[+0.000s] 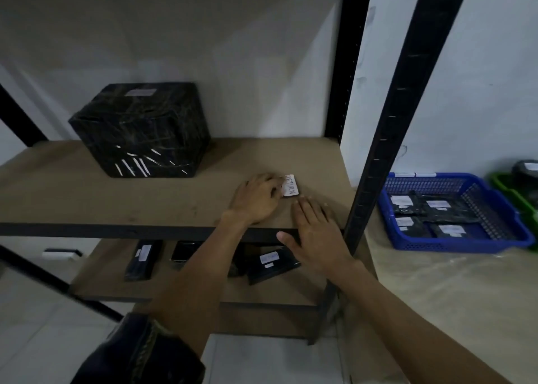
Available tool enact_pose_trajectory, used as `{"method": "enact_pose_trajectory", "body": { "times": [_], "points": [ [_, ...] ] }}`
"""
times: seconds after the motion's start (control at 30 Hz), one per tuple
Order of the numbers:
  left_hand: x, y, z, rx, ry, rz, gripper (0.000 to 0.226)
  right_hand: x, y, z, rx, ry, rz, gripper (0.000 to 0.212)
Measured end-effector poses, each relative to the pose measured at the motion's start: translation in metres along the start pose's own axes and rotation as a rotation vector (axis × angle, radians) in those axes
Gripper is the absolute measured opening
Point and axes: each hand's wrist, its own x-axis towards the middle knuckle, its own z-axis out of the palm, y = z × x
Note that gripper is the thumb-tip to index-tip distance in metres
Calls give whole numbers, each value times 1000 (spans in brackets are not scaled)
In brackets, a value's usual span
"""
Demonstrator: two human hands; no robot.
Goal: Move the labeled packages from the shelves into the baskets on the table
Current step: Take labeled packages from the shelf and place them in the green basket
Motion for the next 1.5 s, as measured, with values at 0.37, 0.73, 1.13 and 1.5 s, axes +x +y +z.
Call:
{"method": "enact_pose_trajectory", "body": {
  "times": [0.37,0.73,1.13,1.5],
  "points": [
    [-9,-16,-18,-497,196,-443,21,0,2,13,-120,78,11,79],
    [-39,-22,-10,-968,423,-341,28,0,2,16,-165,123,-1,81],
    [-38,-25,-8,-964,452,-312,25,-3,4,17,-180,146,-24,86],
    [-39,-22,-7,-947,454,-328,25,-3,6,19,-203,134,-33,89]
  ]
}}
